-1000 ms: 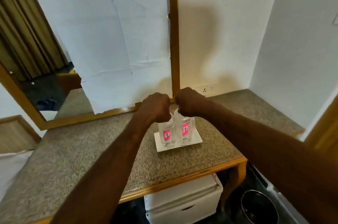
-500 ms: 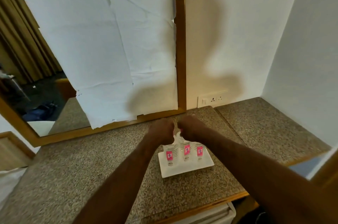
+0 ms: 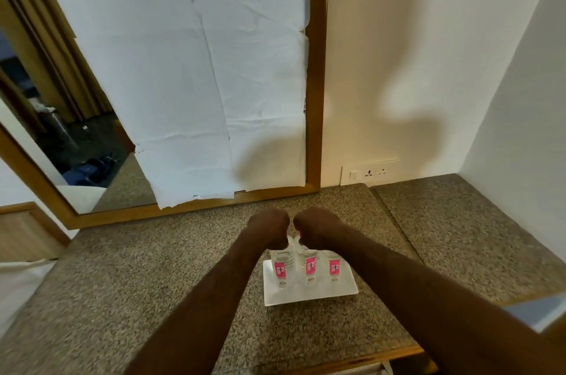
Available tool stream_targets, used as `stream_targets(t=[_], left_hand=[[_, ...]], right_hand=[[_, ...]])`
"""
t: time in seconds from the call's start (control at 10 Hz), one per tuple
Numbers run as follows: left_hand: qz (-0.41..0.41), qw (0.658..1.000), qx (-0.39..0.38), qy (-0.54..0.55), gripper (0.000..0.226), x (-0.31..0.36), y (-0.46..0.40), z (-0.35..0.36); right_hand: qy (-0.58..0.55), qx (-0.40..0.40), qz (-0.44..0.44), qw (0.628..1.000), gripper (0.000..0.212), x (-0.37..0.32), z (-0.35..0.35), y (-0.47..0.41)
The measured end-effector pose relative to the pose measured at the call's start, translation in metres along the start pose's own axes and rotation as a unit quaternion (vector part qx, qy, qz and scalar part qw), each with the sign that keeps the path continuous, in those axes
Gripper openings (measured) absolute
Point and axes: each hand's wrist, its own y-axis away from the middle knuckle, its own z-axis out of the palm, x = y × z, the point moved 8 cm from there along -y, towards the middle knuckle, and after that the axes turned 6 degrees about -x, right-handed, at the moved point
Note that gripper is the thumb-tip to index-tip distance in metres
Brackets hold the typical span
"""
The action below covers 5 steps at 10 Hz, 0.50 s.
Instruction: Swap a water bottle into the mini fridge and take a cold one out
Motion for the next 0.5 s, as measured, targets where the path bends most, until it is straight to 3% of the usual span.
stream_targets(t=[0.1, 0.2, 0.3, 0.5], left_hand=[[-0.006, 1.0, -0.004, -0.005, 0.024, -0.001, 0.0, 0.001], [-0.008, 1.0, -0.016, -0.006, 0.048, -0.004, 0.002, -0.006], [-0.015, 1.0, 0.004, -0.007, 0.058, -0.01, 0.005, -0.03], [-0.036, 0.982, 0.183, -0.008, 0.064, -0.033, 0.022, -0.162]], right_hand=[[0.011, -0.004, -0.007, 1.0, 0.022, 0.0, 0.001, 0.002], [-0.032, -0.016, -0.028, 0.999, 0.023, 0.006, -0.007, 0.008], [-0.07, 0.027, -0.048, 0.996, 0.022, 0.018, -0.027, 0.008], [0.017, 0.256, -0.081, 0.963, 0.028, 0.044, -0.153, 0.018]])
